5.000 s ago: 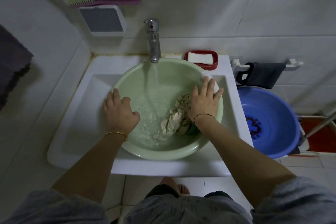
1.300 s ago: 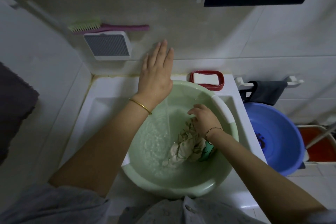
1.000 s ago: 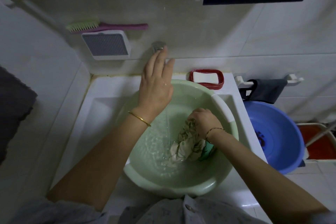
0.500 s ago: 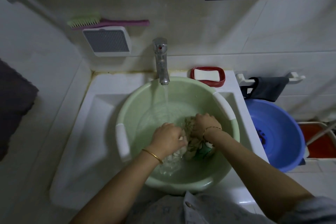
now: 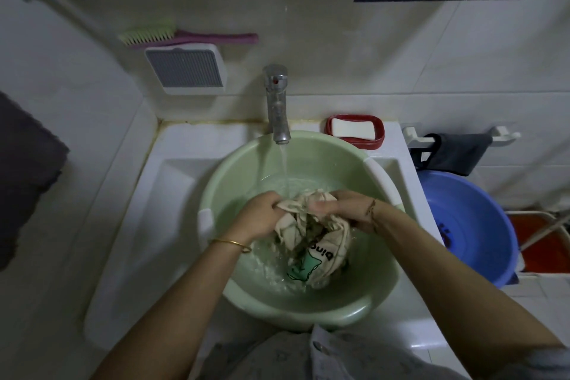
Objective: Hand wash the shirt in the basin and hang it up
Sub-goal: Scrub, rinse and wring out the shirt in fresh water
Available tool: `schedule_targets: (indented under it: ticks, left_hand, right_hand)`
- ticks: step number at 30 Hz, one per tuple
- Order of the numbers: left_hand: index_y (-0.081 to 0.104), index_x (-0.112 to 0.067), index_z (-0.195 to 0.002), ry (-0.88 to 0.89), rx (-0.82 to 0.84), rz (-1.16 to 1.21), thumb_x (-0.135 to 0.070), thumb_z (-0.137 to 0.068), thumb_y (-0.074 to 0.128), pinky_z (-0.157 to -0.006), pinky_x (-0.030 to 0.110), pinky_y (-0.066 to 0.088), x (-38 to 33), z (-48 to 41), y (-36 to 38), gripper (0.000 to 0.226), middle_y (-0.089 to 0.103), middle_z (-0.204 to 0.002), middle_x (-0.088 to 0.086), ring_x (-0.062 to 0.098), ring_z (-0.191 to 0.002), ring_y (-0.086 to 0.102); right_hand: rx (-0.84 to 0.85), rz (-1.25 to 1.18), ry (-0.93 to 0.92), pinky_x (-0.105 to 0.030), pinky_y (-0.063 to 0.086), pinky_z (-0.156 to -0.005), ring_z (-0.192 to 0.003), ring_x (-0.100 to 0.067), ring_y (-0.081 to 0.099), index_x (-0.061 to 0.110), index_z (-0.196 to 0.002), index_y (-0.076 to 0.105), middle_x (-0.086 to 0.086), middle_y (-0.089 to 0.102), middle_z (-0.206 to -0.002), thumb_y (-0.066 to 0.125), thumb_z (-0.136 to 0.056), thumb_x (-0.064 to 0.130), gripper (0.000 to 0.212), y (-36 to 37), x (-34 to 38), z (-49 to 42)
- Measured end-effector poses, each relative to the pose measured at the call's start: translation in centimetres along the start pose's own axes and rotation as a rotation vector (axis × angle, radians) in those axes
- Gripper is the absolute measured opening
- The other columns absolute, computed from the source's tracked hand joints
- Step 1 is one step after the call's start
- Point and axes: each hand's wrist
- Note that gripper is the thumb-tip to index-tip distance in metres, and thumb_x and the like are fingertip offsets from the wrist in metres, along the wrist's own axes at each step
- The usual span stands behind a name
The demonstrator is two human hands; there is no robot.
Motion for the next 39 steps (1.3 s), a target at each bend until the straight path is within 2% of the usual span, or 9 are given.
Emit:
schedule_targets:
  ticks: [7,12,15,19,23,27,33,36,39]
  left_hand:
    - [0.049,-0.010,-0.091,-0.081,-0.189,0.167,-0.023,-0.092,0.048,-0.066,0.032,0.039,0.6,-1.3,-3.2,0.012,0.055,-0.080,0.007,0.026,-0.079,0.054]
    - [0.045,-0.013,-0.096,-0.041,-0.343,-0.095,-0.034,-0.085,0.060,-0.075,0.040,0.049,1.7,-1.1,-2.1,0.028,0.054,-0.091,0.009,0.030,-0.083,0.055]
    - [0.049,-0.010,-0.106,0.100,-0.449,-0.517,-0.027,-0.085,0.053,-0.085,0.039,0.044,2.3,-1.1,0.9,0.027,0.052,-0.107,0.012,0.032,-0.098,0.049]
    - [0.039,-0.015,-0.131,0.030,-0.240,-0.635,-0.025,-0.094,0.038,-0.101,0.035,0.032,2.3,-1.8,4.5,0.038,0.033,-0.138,0.011,0.028,-0.126,0.033]
    - [-0.006,-0.024,-0.150,-0.089,0.089,-0.730,-0.046,-0.096,0.033,-0.114,0.055,0.006,4.2,-3.0,6.7,0.070,-0.010,-0.158,0.012,0.034,-0.145,-0.006]
    - [-0.003,-0.038,-0.148,-0.140,0.129,-0.792,-0.028,-0.093,0.047,-0.113,0.055,0.009,5.0,-3.4,6.0,0.075,-0.022,-0.156,0.010,0.045,-0.141,-0.012]
    - [0.048,-0.050,-0.113,-0.265,-0.064,0.117,-0.025,-0.069,0.052,-0.088,0.045,0.052,4.2,-4.2,5.2,0.050,0.050,-0.122,-0.007,0.024,-0.102,0.055]
    - [0.070,-0.021,-0.093,-0.516,-0.200,1.111,-0.031,-0.074,0.059,-0.085,0.048,0.052,2.8,-5.7,5.1,0.024,0.070,-0.096,0.014,0.029,-0.085,0.067]
    - [0.068,-0.005,-0.104,-0.599,-0.203,1.421,-0.054,-0.074,0.062,-0.087,0.053,0.052,2.1,-5.9,4.7,0.058,0.069,-0.105,0.022,0.037,-0.092,0.068]
  right_hand:
    - [-0.021,0.149,-0.142,-0.023,0.048,-0.054,-0.070,-0.016,0.054,0.017,-0.117,0.042,-0.010,0.057,-0.098,0.072,-0.078,0.006,0.050,-1.8,2.7,1.3]
    - [-0.556,0.590,-0.215,-0.027,0.049,-0.065,-0.077,-0.025,0.059,0.010,-0.084,0.058,-0.008,0.061,-0.081,0.054,-0.089,0.011,0.006,-1.3,4.0,-0.1]
    - [-0.772,0.798,-0.174,-0.035,0.051,-0.074,-0.089,-0.027,0.057,0.014,-0.097,0.054,-0.007,0.057,-0.094,0.040,-0.093,0.012,0.014,0.5,2.6,-1.3]
    - [-0.571,0.858,-0.039,-0.059,0.033,-0.105,-0.133,-0.040,0.029,0.035,-0.144,0.020,-0.007,0.019,-0.153,0.042,-0.096,0.035,0.053,3.6,-0.9,-3.8]
    - [-0.450,0.841,0.070,-0.065,0.026,-0.106,-0.141,-0.046,-0.006,0.038,-0.143,-0.025,-0.006,-0.029,-0.154,0.045,-0.091,0.055,0.088,7.2,-3.9,-6.3]
    - [-0.340,1.120,-0.032,-0.061,0.028,-0.107,-0.141,-0.048,-0.007,0.035,-0.138,-0.034,-0.011,-0.031,-0.152,0.042,-0.093,0.051,0.090,6.3,-5.5,-6.6]
    - [-0.481,0.674,0.002,-0.049,0.036,-0.108,-0.135,-0.038,0.030,0.038,-0.149,0.001,-0.010,0.010,-0.157,0.051,-0.089,0.004,0.085,5.1,-3.4,-7.1]
    - [-0.500,0.380,-0.118,-0.038,0.052,-0.087,-0.100,-0.023,0.060,0.036,-0.127,0.047,-0.001,0.059,-0.121,0.061,-0.085,0.030,0.044,5.6,-2.8,-6.0]
    - [-0.525,0.380,-0.262,-0.030,0.051,-0.081,-0.093,-0.013,0.060,0.039,-0.107,0.060,0.012,0.061,-0.108,0.060,-0.081,0.049,0.028,6.4,-2.4,-3.5]
Point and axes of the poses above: each hand's wrist, its own z-axis away from the middle knuckle, its own y-axis out of the palm, x = y × z
